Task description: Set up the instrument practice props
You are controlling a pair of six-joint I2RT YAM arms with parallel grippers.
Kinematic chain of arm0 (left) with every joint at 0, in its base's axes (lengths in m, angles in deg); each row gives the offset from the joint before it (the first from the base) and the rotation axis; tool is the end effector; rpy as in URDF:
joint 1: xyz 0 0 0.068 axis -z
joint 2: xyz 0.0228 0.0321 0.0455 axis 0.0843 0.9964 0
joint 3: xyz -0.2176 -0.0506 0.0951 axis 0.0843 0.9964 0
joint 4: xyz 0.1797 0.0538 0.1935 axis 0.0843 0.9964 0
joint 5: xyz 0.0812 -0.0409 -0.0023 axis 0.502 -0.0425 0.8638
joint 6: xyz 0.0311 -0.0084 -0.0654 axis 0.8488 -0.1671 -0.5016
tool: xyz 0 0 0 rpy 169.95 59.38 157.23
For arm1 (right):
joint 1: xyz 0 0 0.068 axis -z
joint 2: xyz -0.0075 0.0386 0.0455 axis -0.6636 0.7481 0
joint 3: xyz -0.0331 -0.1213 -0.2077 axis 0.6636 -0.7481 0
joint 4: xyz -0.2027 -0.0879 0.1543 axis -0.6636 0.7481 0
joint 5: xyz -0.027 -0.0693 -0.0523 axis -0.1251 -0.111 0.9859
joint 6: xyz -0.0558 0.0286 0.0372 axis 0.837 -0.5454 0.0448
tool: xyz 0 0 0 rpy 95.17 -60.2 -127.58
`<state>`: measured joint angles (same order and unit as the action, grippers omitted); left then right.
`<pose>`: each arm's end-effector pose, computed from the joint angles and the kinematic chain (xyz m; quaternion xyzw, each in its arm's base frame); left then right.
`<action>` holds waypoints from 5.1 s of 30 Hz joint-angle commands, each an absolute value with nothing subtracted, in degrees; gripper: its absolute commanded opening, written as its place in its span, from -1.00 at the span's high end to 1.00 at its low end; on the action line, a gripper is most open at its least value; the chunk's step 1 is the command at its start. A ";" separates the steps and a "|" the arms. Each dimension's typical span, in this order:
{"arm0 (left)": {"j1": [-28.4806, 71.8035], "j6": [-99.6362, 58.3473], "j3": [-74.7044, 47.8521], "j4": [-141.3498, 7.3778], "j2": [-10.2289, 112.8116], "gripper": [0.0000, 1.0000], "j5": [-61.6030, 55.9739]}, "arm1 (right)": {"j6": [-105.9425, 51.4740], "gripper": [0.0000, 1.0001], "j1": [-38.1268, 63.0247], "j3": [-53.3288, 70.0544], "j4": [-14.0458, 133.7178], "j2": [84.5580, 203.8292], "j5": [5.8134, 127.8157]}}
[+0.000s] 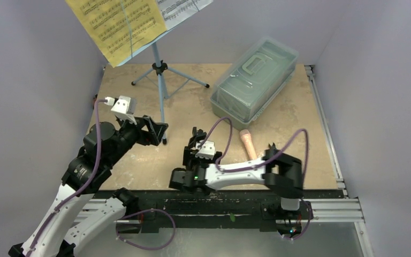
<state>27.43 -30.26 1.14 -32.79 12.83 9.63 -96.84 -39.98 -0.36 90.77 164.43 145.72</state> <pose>0.1560 -0.0933 0.3724 0.0516 0.7721 -0.2593 0.5778 0.1078 0.3347 0.1627 0.0857 0.7995 0.0575 0.5917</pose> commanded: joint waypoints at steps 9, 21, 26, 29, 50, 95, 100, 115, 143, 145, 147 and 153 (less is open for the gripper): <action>27.38 -30.34 -1.93 -32.78 14.08 -0.55 10.59 | -148.30 0.03 -40.16 2.44 138.70 173.28 174.97; 27.43 -36.93 4.14 -46.03 18.71 -0.56 -7.28 | -157.84 0.99 -43.67 -8.63 137.75 167.84 175.27; 27.42 -41.99 9.22 -56.31 21.86 -0.56 -21.08 | -154.64 -0.50 -43.68 -5.79 138.28 169.81 175.18; 27.48 -42.16 9.29 -55.98 21.94 -0.56 -21.42 | -152.49 -0.97 -43.76 -4.33 138.62 168.45 173.91; 27.50 -42.60 11.57 -59.93 23.88 -0.60 -22.36 | -152.64 -0.98 -67.21 -5.49 138.57 147.71 160.04; 56.47 -31.22 33.08 -126.58 52.65 -0.45 -19.51 | -27.49 -0.98 -68.38 -12.82 63.62 92.10 134.34; 58.05 -31.40 30.42 -133.20 60.14 -0.15 -13.41 | -26.41 -0.98 -68.38 -14.74 63.00 89.23 138.10; 59.50 -12.04 31.40 -101.31 36.06 1.00 34.05 | -10.46 -0.98 -64.78 -25.41 42.28 90.44 149.15; 59.47 -30.12 43.93 -103.72 27.17 -0.43 45.24 | -51.75 -0.93 4.42 -23.61 79.70 128.89 98.42; 59.42 -31.52 43.77 -101.61 25.03 -0.62 43.73 | -50.83 -0.98 4.81 -22.27 80.45 132.47 99.27; 59.49 -32.67 43.10 -98.88 22.32 -0.69 41.76 | -49.77 -0.98 5.23 -20.72 81.37 137.31 100.16; 59.49 -35.89 40.75 -86.01 12.82 -0.72 35.70 | -47.54 -0.97 6.02 -18.56 80.51 146.73 101.24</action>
<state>59.43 -32.00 43.59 -95.43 18.19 41.06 -49.09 5.33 -21.97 80.32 143.69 100.41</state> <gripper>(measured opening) 0.855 0.987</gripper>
